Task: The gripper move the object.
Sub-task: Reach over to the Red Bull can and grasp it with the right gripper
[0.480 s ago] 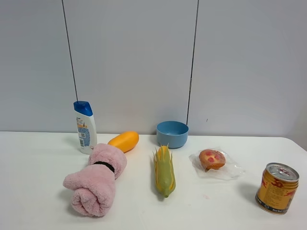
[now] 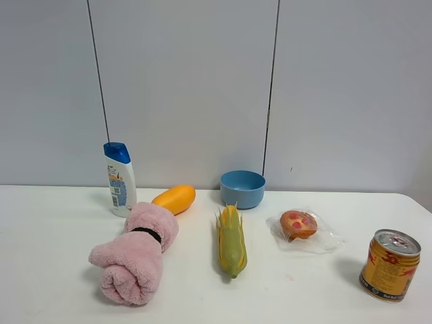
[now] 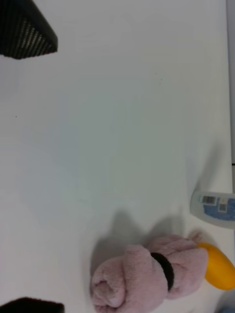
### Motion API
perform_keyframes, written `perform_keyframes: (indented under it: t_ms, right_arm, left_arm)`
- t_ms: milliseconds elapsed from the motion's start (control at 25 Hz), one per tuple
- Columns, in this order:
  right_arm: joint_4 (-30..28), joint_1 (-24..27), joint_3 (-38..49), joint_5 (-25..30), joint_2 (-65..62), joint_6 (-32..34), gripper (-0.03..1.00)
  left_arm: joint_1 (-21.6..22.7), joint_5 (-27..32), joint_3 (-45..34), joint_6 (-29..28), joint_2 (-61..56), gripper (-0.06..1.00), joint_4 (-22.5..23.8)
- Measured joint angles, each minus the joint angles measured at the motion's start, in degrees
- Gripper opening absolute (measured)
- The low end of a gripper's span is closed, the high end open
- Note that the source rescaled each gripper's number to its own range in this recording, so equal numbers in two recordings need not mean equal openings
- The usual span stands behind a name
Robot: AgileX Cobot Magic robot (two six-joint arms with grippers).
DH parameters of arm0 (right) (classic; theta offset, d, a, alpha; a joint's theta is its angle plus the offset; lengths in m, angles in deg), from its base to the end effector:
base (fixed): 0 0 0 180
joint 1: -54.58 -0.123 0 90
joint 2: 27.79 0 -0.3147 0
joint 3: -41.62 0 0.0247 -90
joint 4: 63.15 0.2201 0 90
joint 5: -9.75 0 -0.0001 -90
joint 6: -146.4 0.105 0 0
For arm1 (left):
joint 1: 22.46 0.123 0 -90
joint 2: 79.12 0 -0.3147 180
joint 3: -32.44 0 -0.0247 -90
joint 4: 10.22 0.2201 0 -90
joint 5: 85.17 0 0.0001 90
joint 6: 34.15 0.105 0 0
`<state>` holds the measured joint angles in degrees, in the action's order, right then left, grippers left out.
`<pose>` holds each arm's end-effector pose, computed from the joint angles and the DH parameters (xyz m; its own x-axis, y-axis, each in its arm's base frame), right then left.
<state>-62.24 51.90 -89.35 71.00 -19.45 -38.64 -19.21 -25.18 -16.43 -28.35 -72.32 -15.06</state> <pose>-0.0472 -0.0007 0.2578 -0.4722 -0.1024 -0.8755 -0.0972 0.9932 -0.0638 -0.0497 -0.0105 0.2595 -0.4296 0.0344 -0.9023 0.0346 0.9992 0.0216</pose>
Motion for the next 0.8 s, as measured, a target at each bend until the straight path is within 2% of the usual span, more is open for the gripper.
perform_keyframes:
  t_ms: [200, 440, 800]
  right_arm:
    - [-0.2, 0.0, 0.0, 0.0, 0.0, 1.2, 0.92]
    - [-3.4, 0.0, -1.0, 0.0, 1.0, 2.1, 0.92]
    - [-4.3, 0.0, -9.5, -0.2, 19.4, 4.5, 0.92]
  left_arm:
    - [0.0, 0.0, 0.0, 0.0, 0.0, 1.0, 0.0]
    - [0.0, 0.0, 0.0, 0.0, 0.0, 1.0, 0.0]
    - [0.0, 0.0, 0.0, 0.0, 0.0, 1.0, 0.0]
